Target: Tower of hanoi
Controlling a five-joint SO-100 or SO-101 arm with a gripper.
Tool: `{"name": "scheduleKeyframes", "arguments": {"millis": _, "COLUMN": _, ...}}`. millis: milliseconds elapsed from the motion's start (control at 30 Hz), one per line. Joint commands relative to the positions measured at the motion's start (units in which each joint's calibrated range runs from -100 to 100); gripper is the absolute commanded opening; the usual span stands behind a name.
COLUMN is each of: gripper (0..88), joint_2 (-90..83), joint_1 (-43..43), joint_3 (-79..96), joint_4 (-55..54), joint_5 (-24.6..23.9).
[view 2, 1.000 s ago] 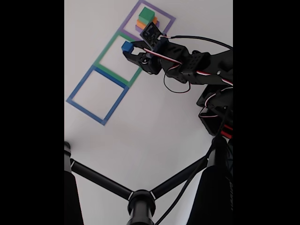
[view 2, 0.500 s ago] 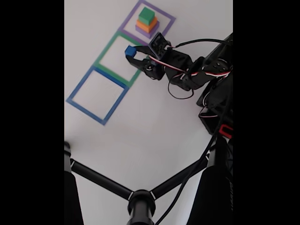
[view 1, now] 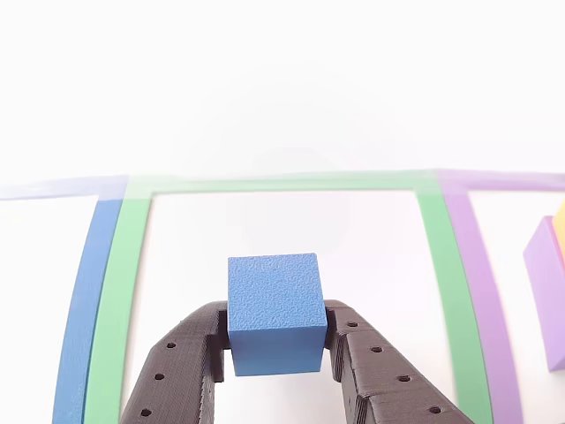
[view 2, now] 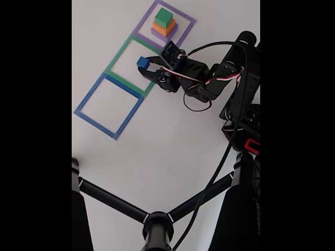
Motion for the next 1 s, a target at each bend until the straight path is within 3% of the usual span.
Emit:
{"name": "scheduleKeyframes", "arguments": {"millis": 0, "gripper": 5.2, "joint_2": 0.45, "joint_1": -1.18, "joint_3": -2.44, "joint_4": -1.92, "joint_5": 0.59}}
{"name": "scheduleKeyframes", "arguments": {"millis": 667, "gripper": 9.5, "joint_2": 6.99, "joint_1": -0.32, "joint_3": -4.53, "joint_4": -6.22, "joint_5": 0.59}}
{"name": "scheduleKeyframes", "arguments": {"millis": 967, "gripper": 16.0, "joint_2": 8.52, "joint_1": 0.55, "joint_3": -4.89, "joint_4": -7.51, "joint_5": 0.59}}
